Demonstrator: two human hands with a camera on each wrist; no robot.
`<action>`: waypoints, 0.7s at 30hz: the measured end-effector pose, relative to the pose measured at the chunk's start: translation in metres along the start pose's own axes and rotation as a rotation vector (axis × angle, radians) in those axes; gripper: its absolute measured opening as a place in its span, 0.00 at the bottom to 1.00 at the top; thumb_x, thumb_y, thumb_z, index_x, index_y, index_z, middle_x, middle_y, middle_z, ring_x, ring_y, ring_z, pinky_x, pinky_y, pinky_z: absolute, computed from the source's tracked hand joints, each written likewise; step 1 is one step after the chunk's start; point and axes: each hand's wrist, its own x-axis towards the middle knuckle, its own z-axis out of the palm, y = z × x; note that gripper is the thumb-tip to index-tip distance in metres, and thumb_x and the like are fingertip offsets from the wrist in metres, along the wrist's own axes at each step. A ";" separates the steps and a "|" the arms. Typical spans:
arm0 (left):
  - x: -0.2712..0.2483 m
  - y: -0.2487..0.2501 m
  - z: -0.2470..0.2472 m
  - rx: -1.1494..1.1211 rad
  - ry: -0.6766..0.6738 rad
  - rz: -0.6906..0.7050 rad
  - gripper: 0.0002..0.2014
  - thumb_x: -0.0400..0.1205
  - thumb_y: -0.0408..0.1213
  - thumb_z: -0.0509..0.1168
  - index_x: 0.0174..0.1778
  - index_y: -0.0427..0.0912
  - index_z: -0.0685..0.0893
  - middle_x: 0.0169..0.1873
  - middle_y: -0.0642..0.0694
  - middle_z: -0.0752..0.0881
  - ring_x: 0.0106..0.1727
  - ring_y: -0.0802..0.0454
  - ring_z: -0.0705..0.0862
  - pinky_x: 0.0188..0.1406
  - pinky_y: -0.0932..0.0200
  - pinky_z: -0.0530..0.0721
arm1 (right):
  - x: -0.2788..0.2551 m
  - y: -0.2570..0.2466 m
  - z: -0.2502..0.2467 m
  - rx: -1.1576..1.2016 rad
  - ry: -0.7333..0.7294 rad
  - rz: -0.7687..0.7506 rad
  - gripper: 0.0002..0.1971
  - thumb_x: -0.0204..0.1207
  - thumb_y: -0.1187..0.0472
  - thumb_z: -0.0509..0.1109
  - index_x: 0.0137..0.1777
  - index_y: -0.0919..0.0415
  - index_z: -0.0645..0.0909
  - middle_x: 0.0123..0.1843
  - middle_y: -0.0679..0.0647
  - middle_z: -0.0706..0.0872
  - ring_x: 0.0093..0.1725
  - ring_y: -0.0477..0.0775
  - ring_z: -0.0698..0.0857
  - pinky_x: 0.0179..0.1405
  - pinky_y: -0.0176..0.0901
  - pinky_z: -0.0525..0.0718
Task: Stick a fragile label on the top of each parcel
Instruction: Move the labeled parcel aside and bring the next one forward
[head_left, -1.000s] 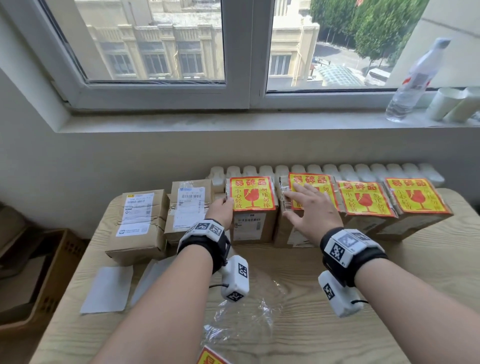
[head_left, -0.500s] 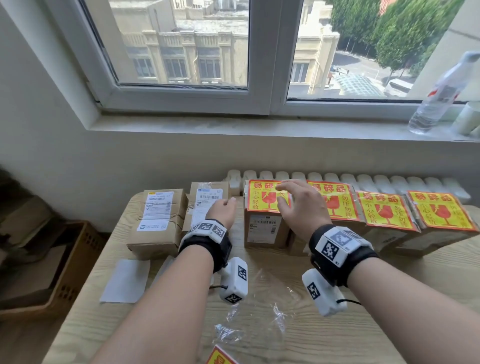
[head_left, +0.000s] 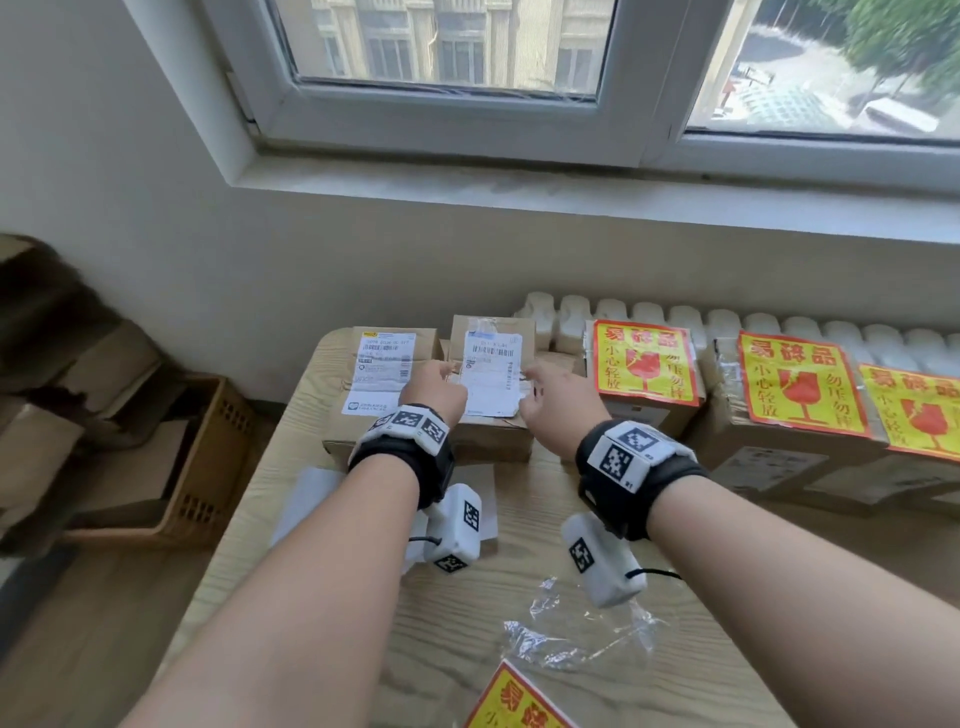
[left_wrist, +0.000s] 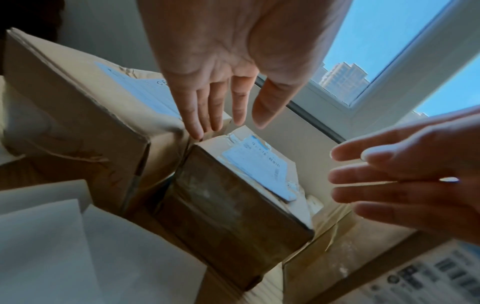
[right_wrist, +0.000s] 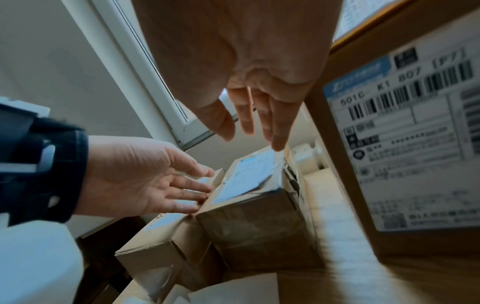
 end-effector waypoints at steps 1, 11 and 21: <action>0.001 -0.001 0.000 0.015 0.007 0.009 0.25 0.82 0.32 0.59 0.77 0.47 0.72 0.73 0.46 0.77 0.70 0.43 0.77 0.63 0.56 0.74 | 0.003 0.000 0.003 -0.005 -0.022 0.019 0.24 0.81 0.62 0.59 0.78 0.60 0.68 0.71 0.59 0.80 0.69 0.59 0.79 0.62 0.43 0.76; 0.014 -0.002 0.013 -0.044 -0.051 -0.039 0.34 0.81 0.29 0.56 0.84 0.44 0.54 0.78 0.42 0.70 0.73 0.39 0.74 0.71 0.47 0.74 | 0.001 -0.001 0.022 0.208 -0.064 0.065 0.17 0.81 0.67 0.61 0.69 0.60 0.78 0.64 0.57 0.85 0.57 0.58 0.83 0.50 0.38 0.76; -0.007 -0.007 0.010 -0.181 -0.021 -0.027 0.31 0.84 0.25 0.52 0.84 0.44 0.54 0.81 0.45 0.64 0.78 0.43 0.68 0.72 0.53 0.69 | -0.007 0.005 0.027 0.323 -0.010 0.087 0.19 0.77 0.65 0.66 0.68 0.54 0.75 0.67 0.51 0.83 0.65 0.53 0.81 0.59 0.41 0.76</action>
